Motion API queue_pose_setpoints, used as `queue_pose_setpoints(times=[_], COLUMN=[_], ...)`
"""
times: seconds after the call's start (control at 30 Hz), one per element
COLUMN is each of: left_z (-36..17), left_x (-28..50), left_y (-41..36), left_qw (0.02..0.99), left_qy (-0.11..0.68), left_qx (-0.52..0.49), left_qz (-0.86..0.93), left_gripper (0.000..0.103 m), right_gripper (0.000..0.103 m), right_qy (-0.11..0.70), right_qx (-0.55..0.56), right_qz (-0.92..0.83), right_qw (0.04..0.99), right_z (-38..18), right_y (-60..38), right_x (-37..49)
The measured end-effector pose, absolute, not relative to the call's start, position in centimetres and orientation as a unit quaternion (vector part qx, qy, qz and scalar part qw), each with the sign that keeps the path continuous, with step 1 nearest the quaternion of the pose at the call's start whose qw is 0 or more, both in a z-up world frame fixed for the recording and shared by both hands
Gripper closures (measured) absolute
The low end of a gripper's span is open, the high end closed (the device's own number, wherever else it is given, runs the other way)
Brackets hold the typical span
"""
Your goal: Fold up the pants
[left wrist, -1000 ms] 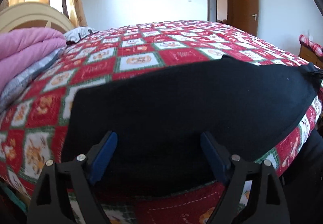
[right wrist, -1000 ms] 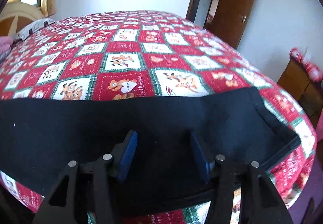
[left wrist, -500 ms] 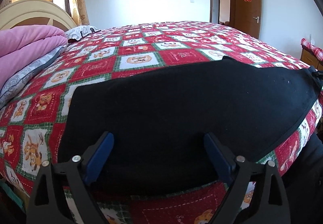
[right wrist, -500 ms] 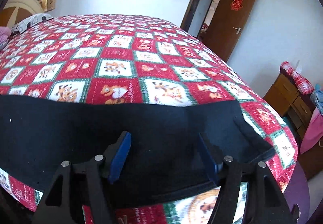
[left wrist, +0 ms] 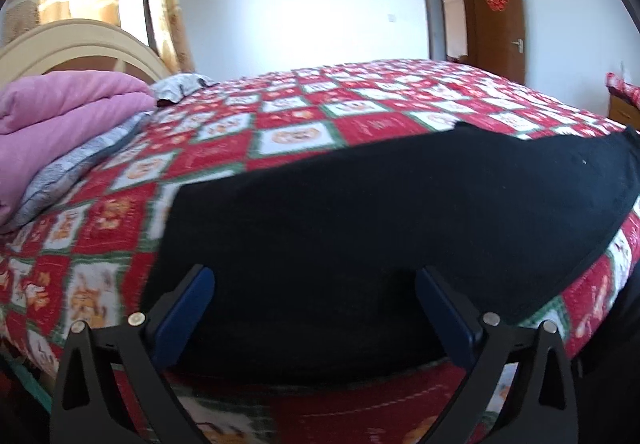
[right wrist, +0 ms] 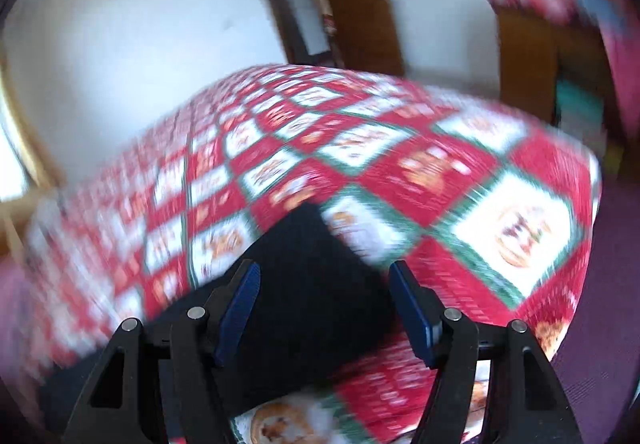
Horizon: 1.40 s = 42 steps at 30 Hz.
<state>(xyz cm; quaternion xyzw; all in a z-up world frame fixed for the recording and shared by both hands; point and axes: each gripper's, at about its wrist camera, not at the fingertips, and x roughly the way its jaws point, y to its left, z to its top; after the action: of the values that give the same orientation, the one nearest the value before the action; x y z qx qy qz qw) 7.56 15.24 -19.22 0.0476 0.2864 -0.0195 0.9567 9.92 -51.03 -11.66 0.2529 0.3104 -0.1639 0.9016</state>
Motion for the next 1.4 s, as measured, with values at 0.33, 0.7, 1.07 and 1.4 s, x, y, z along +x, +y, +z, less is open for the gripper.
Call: queue_pose_setpoints(times=[0.33,0.7,1.07,1.4], left_z=[-20.1,-20.2,-19.8,-19.6], left_x=[7.5,7.2,7.0,7.1], left_y=[16.5,16.5,16.9,18.5], left_qw=[0.957,0.959,0.959,0.959], left_qy=[0.288,0.283,0.284,0.281], left_qx=[0.027,0.021,0.014,-0.024], left_qz=[-0.016,-0.015,-0.013,0.003], left_gripper=[0.0,0.0,0.0,0.0], right_gripper=[0.045,0.062,0.091,0.092], right_qy=[0.313,0.309,0.275,0.235], right_qx=[0.353,0.277,0.264,0.173], right_qz=[-0.081,-0.101,-0.069,-0.029], right_qw=[0.878,0.904,0.922,0.956], right_z=[-13.0,-13.7,-11.6,-7.2], right_y=[-53.3,-52.0,-50.1,-43.3], right_x=[9.0,9.6,9.0,8.5])
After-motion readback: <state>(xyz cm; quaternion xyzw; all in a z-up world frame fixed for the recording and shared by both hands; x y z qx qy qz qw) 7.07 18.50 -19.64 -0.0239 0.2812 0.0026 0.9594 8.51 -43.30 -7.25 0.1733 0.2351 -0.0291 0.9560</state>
